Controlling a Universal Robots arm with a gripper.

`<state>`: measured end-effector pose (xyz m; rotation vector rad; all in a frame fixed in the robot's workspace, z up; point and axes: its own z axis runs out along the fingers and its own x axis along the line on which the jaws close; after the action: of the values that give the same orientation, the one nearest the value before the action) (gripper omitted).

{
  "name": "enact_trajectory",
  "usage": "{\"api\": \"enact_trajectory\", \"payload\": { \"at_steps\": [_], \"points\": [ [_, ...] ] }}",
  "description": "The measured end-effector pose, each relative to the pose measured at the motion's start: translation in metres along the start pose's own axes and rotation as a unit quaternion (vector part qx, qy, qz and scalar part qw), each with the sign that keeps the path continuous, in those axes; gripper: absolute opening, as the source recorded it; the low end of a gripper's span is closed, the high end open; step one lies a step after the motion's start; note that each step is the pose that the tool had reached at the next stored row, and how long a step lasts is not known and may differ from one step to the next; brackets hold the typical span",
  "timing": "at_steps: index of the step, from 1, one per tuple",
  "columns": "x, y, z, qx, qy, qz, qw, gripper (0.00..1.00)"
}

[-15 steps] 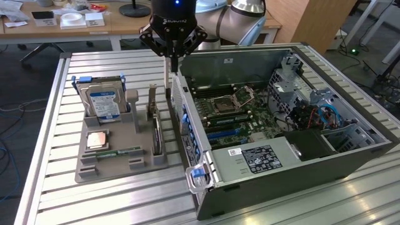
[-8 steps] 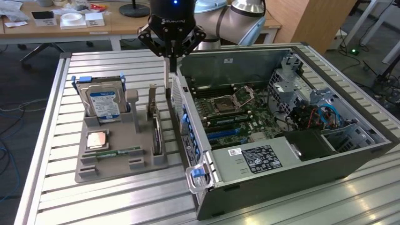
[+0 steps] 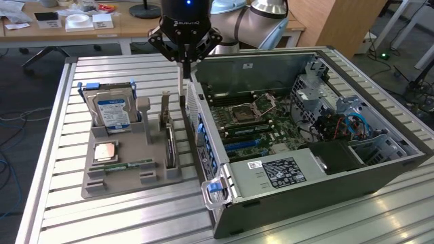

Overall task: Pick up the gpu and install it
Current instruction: 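Reach for the gpu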

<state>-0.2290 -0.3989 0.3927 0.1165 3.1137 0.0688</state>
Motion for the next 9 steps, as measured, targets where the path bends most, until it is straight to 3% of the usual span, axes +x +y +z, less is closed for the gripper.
{"api": "enact_trajectory", "payload": {
  "at_steps": [9],
  "points": [
    [0.003,-0.0002,-0.0001,0.0,0.0,0.0,1.0,0.11]
  ]
}}
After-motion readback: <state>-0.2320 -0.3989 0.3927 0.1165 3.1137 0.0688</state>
